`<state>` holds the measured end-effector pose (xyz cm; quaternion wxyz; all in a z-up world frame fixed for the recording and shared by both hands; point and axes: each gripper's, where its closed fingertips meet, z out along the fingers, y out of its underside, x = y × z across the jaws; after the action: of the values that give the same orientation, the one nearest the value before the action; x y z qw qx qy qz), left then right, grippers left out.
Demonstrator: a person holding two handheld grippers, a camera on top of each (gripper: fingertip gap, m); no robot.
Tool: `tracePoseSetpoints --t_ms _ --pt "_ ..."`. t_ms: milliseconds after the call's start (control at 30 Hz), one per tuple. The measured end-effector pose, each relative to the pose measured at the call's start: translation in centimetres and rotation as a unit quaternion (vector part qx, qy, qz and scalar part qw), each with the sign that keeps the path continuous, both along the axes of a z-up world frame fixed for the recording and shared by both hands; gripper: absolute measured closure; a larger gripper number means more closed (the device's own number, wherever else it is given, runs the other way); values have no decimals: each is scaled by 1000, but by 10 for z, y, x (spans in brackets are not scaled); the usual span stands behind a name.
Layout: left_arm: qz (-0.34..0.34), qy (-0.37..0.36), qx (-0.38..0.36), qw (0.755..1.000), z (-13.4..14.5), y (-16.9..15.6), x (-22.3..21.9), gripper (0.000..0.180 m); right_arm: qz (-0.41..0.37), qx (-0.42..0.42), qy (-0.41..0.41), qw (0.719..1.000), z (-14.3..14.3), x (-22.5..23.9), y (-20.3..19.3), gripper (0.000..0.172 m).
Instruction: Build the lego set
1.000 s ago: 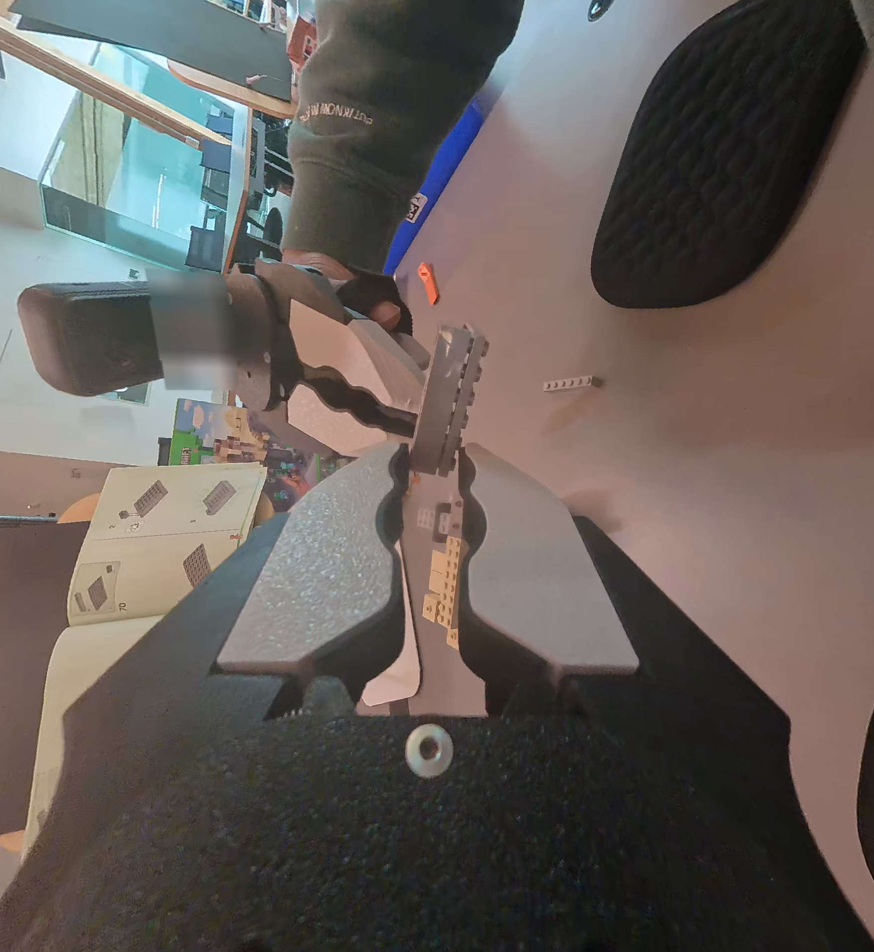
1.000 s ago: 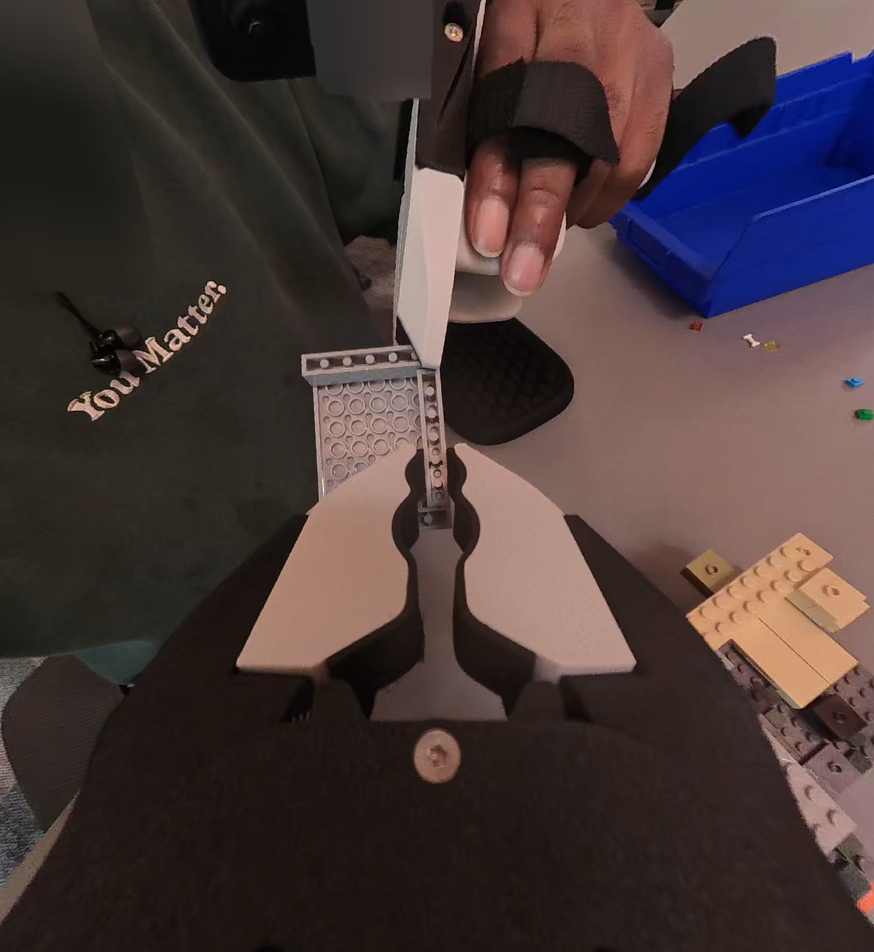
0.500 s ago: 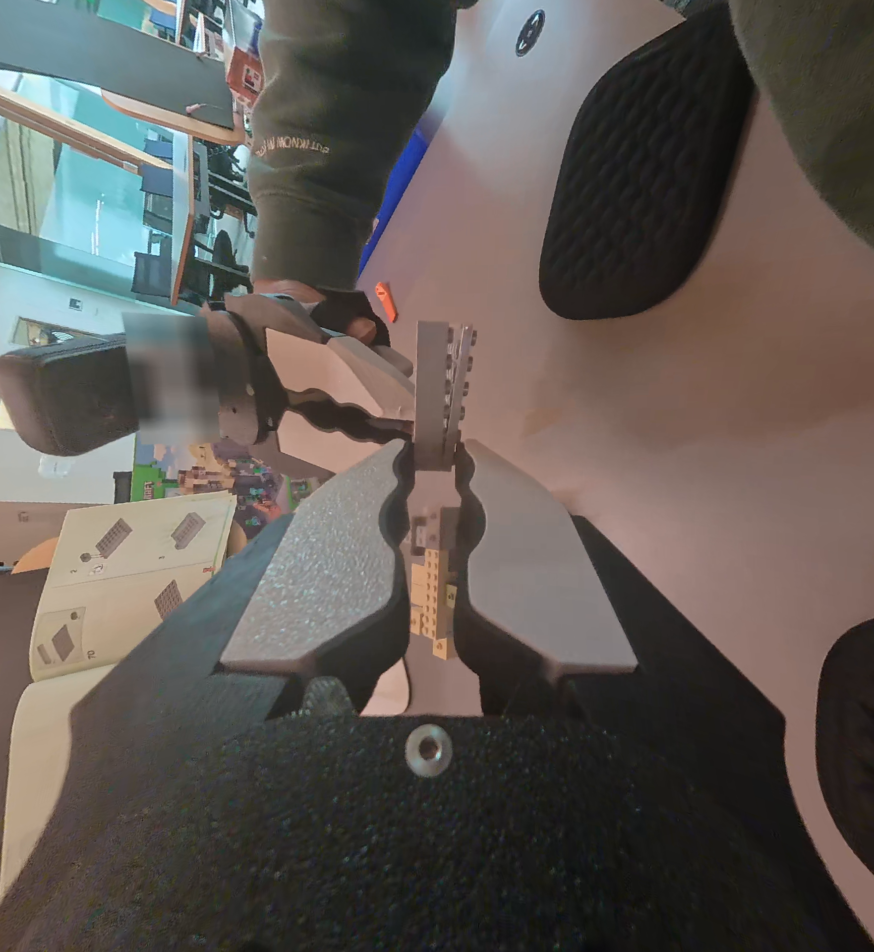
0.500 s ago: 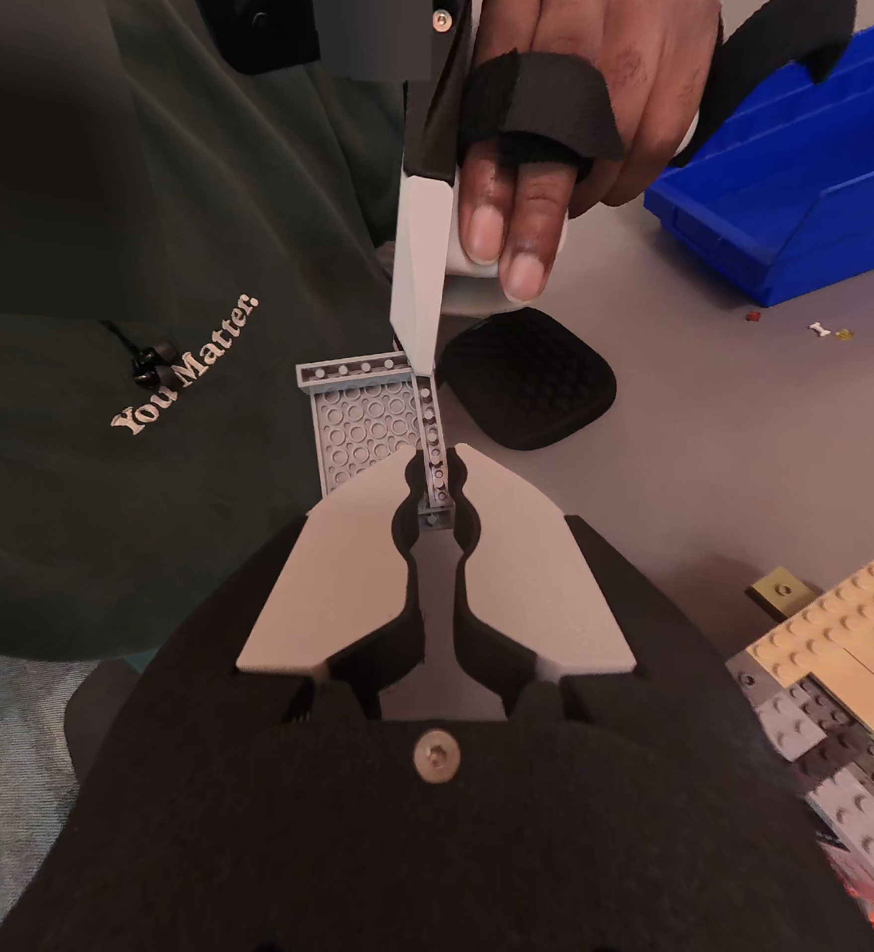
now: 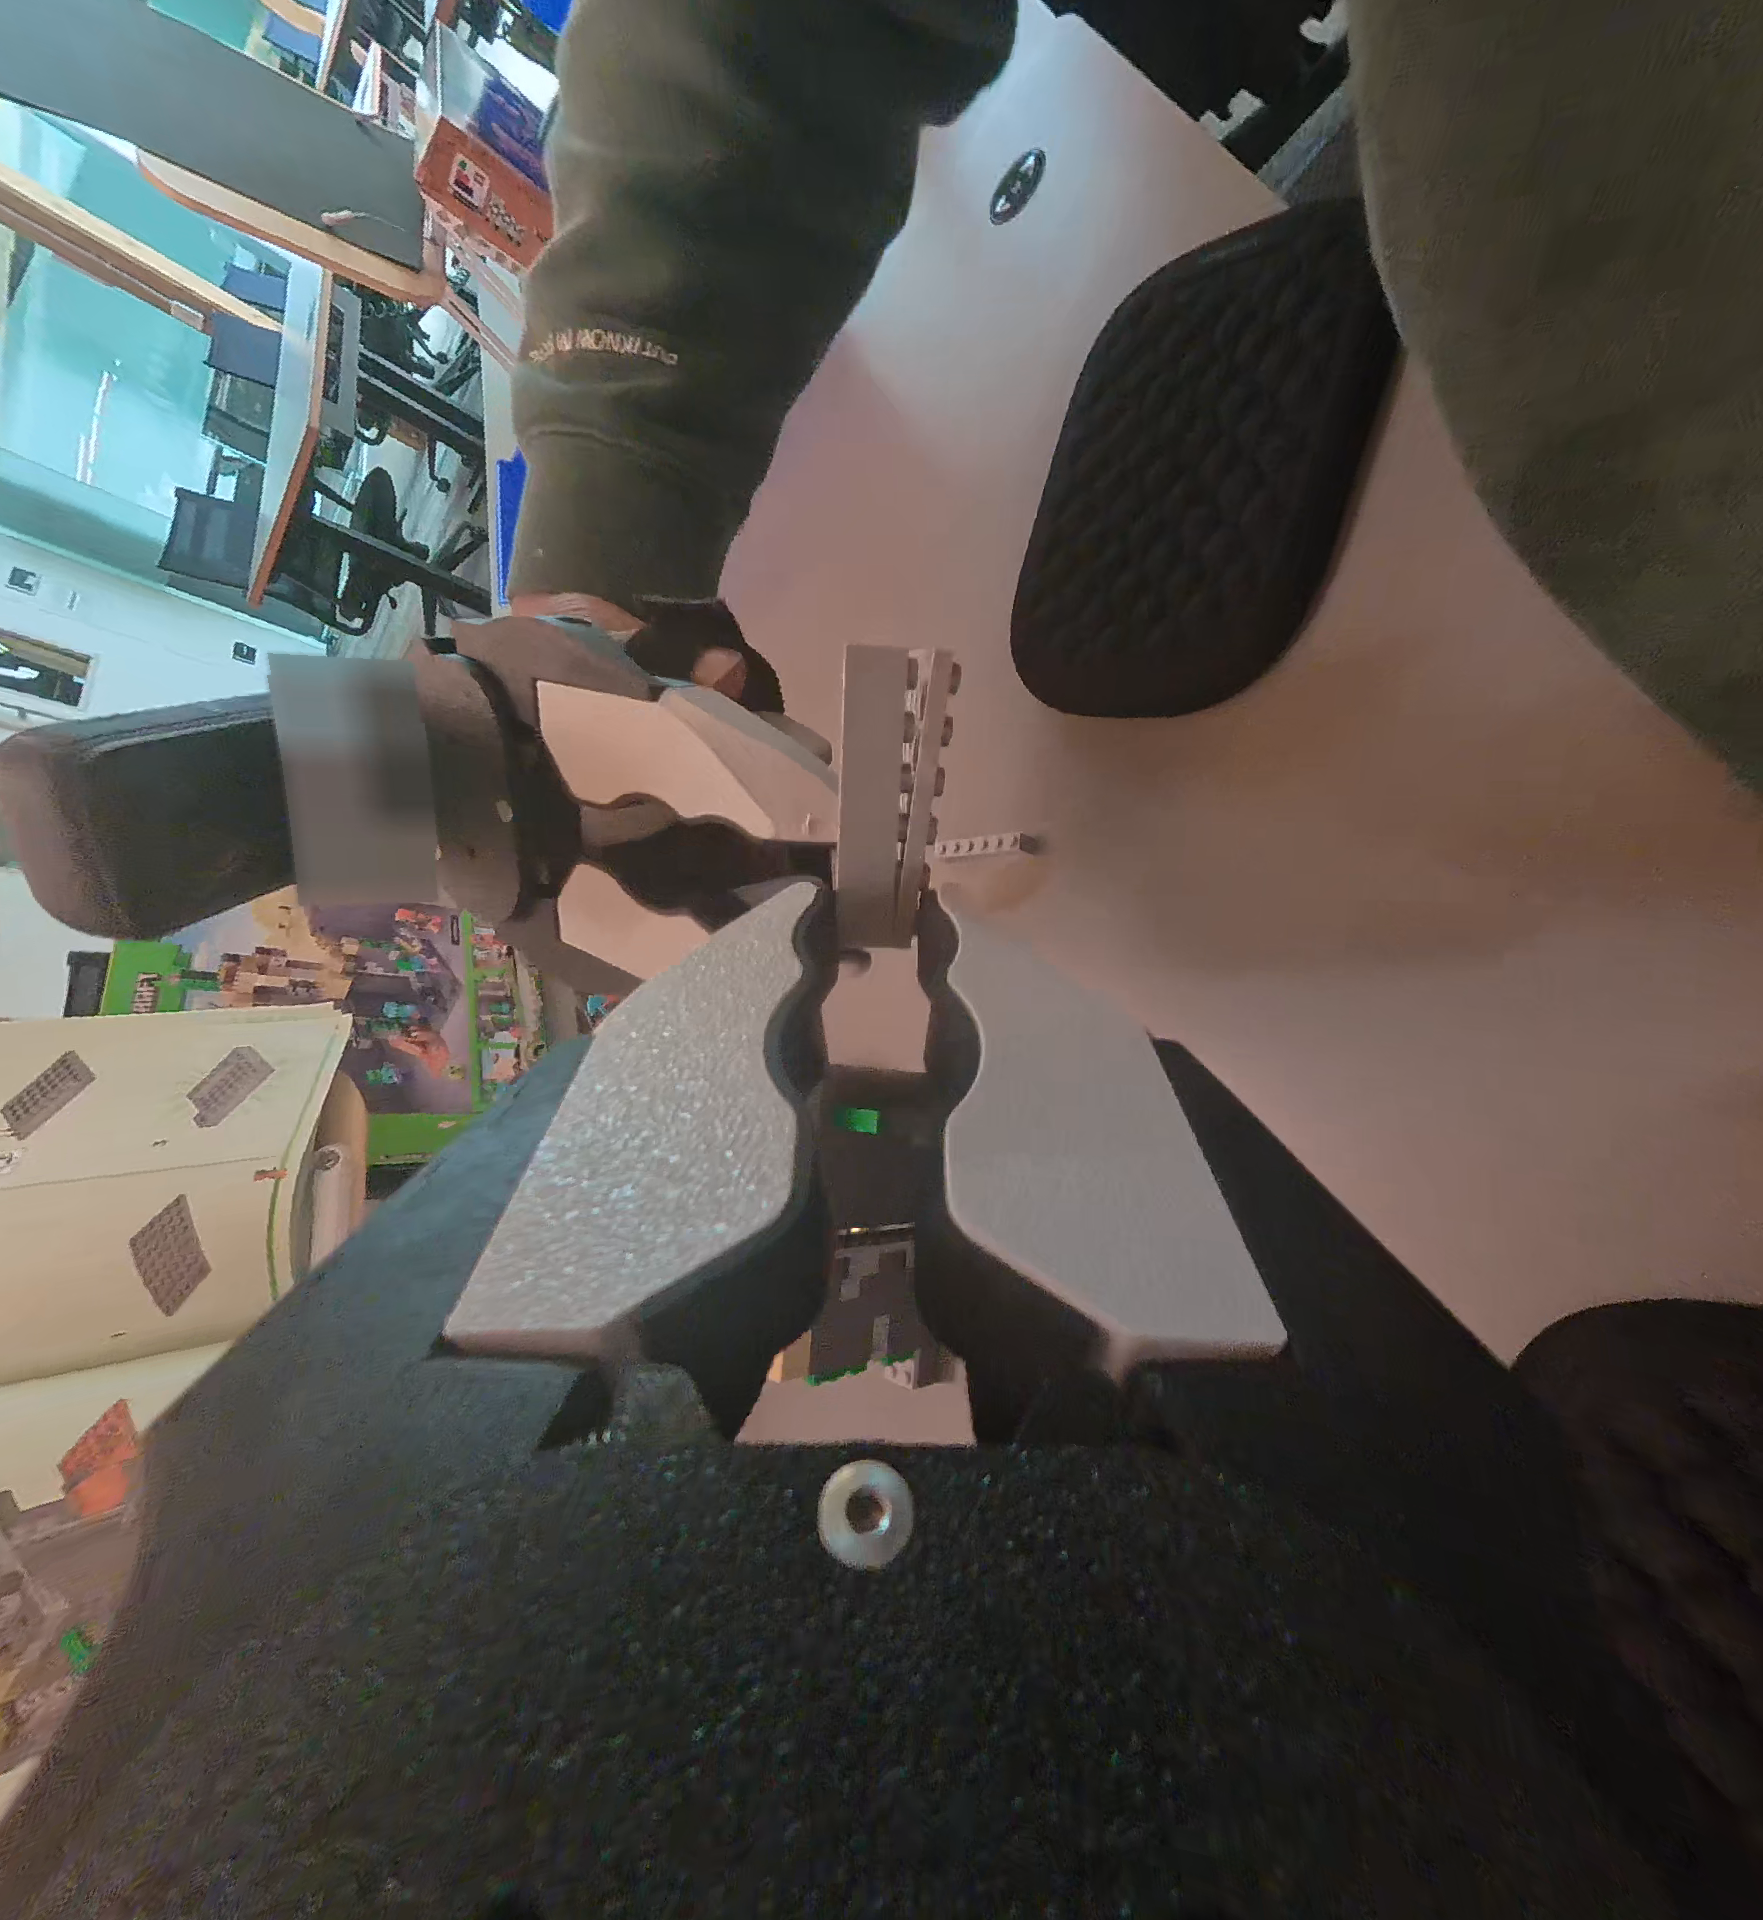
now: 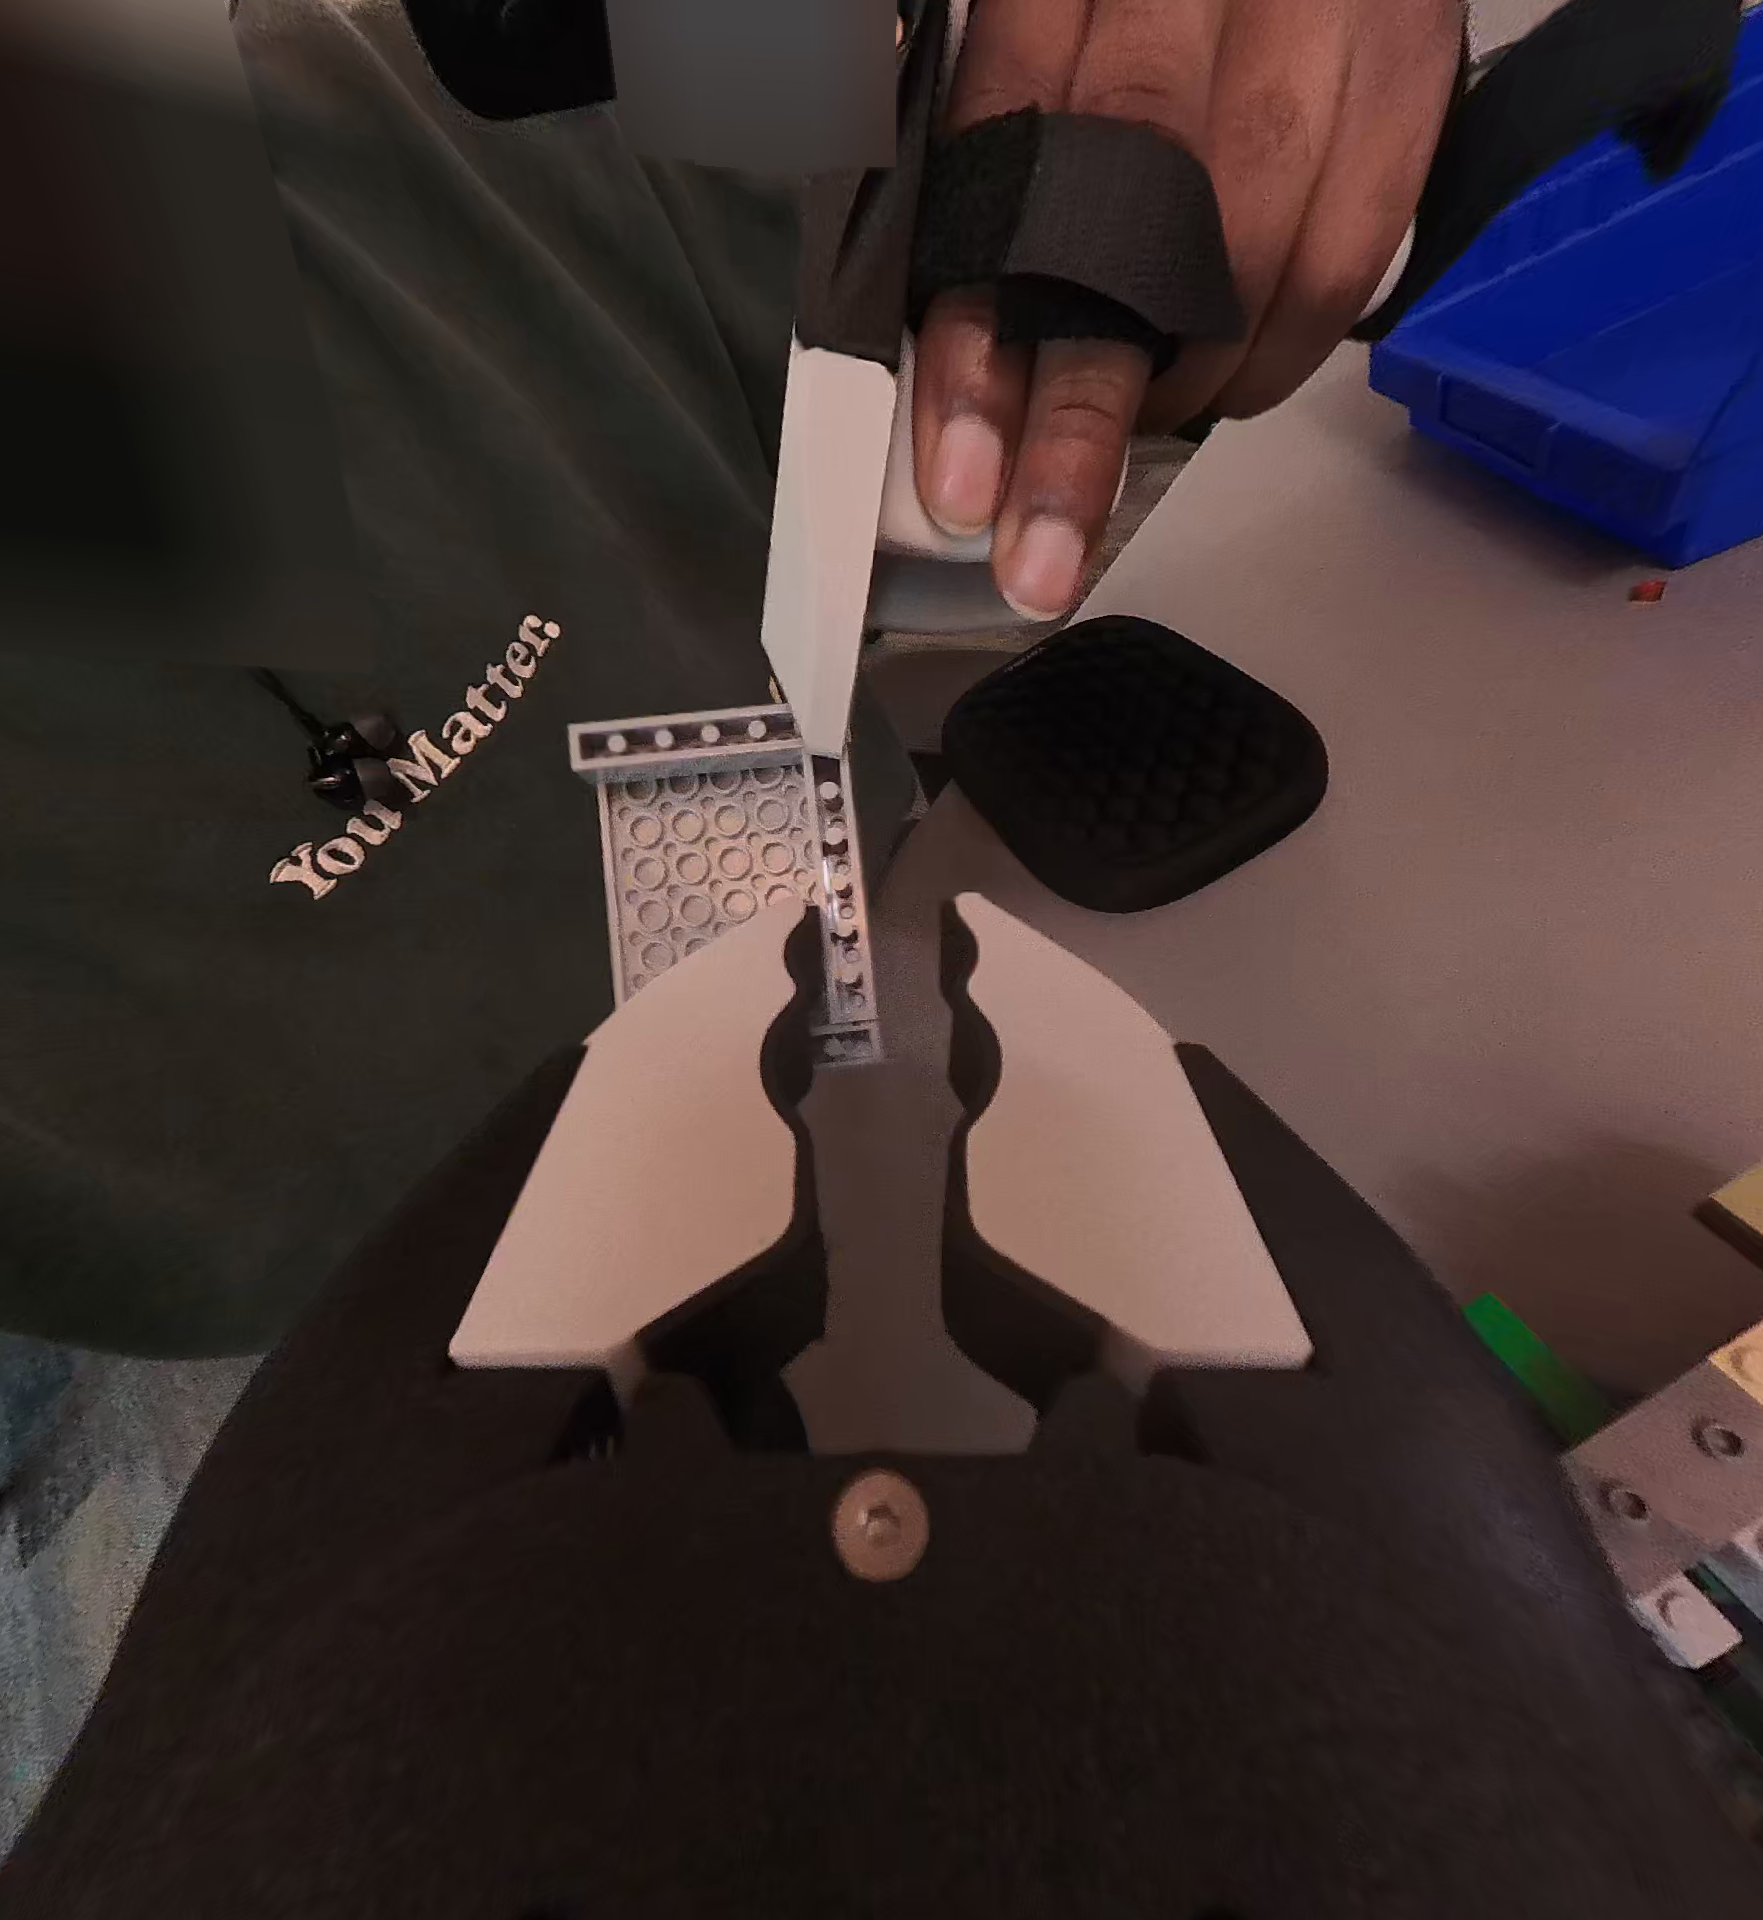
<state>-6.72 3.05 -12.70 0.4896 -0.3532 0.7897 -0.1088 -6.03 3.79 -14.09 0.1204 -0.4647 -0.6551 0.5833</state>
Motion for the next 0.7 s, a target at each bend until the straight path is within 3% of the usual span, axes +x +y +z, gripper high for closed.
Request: tracePoseSetpoints --t_ms 133,233,300,433,500,700 --pt "24 -3 -14 1000 1 10 -3 165 -34 50 16 998 9 4 12 137" --pt "71 15 -36 997 -7 29 -11 165 -110 169 49 978 25 12 24 131" --pt "111 30 -61 992 -15 44 -16 165 -165 274 53 946 27 15 24 127" --pt "168 58 -111 978 -28 62 -20 165 -271 449 51 850 15 6 27 125" --pt "186 71 -133 971 -30 65 -18 165 -293 482 46 825 4 -1 28 126" --pt "209 107 -133 963 -30 63 -13 165 -327 483 62 810 -1 -13 41 138"
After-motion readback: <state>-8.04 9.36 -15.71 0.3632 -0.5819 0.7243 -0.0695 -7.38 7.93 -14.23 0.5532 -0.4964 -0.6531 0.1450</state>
